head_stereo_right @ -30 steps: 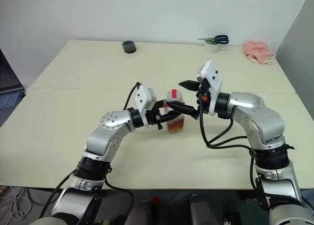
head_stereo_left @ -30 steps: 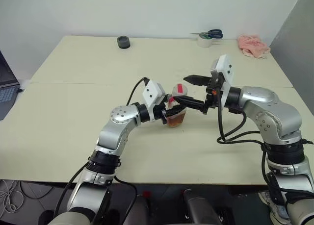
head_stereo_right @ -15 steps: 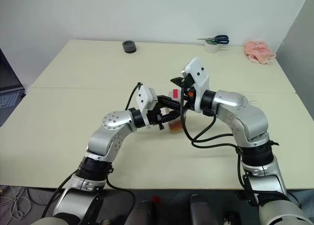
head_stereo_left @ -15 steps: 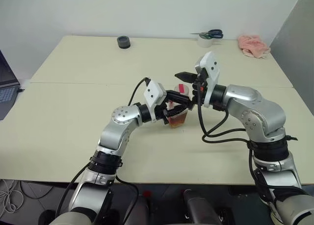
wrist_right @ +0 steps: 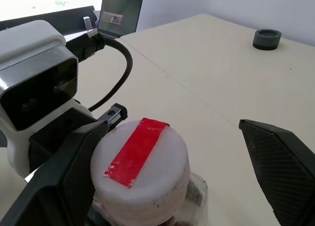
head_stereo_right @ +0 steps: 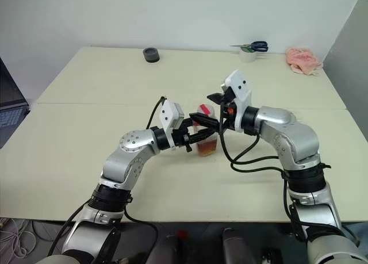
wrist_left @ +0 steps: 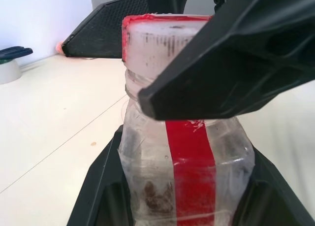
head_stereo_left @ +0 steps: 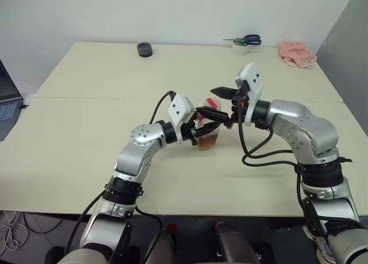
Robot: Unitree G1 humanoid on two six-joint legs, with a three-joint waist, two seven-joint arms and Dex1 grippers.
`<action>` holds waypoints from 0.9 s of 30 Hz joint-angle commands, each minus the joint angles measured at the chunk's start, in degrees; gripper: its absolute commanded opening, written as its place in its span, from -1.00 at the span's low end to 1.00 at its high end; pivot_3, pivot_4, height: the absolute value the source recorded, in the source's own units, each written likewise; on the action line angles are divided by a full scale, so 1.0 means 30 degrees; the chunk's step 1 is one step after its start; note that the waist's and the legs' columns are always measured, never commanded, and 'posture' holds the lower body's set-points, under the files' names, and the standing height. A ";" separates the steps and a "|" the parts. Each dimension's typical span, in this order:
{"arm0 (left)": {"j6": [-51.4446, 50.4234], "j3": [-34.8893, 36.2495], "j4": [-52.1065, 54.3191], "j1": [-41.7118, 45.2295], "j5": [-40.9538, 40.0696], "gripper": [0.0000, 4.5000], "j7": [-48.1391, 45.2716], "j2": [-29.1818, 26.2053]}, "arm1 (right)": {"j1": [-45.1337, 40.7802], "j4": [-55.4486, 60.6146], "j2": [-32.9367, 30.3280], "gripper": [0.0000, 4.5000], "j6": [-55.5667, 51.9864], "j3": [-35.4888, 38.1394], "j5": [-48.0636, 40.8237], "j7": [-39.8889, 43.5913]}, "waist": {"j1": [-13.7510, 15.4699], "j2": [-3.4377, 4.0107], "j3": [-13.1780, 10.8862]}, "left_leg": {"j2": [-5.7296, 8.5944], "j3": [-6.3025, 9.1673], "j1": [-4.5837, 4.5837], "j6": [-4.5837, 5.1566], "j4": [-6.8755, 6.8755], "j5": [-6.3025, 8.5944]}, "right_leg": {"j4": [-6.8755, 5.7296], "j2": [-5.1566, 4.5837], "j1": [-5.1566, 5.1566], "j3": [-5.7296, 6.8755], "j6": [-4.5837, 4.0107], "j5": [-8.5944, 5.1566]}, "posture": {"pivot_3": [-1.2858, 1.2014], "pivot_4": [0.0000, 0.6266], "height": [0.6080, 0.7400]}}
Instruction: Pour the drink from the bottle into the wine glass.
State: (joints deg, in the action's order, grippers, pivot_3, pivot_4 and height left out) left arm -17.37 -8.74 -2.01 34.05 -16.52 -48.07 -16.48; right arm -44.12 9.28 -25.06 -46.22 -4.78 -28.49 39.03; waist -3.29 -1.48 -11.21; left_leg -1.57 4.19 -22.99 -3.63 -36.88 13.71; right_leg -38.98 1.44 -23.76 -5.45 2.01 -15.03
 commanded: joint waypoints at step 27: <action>0.0232 0.0033 0.0599 0.0140 -0.0049 -0.20 -0.0239 -0.0128 | 0.1960 0.2278 -0.3250 1.00 0.0456 0.1631 -0.1654 0.2643 | 0.0017 -0.0001 0.0000 | 0.0007 -0.0008 -0.0003 0.0000 -0.0005 0.0000 | 0.0003 -0.0004 0.0003 -0.0008 0.0058 -0.0033 | 0.03 -0.52 1.00</action>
State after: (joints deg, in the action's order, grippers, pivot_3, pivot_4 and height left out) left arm -17.51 -8.81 -2.17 33.91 -16.21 -48.39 -16.89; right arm -38.38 13.18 -34.37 -45.42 -1.19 -32.08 45.78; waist -3.24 -1.48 -11.21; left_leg -1.56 4.16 -22.99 -3.63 -36.90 13.71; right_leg -38.97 1.43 -23.75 -5.48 2.18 -15.13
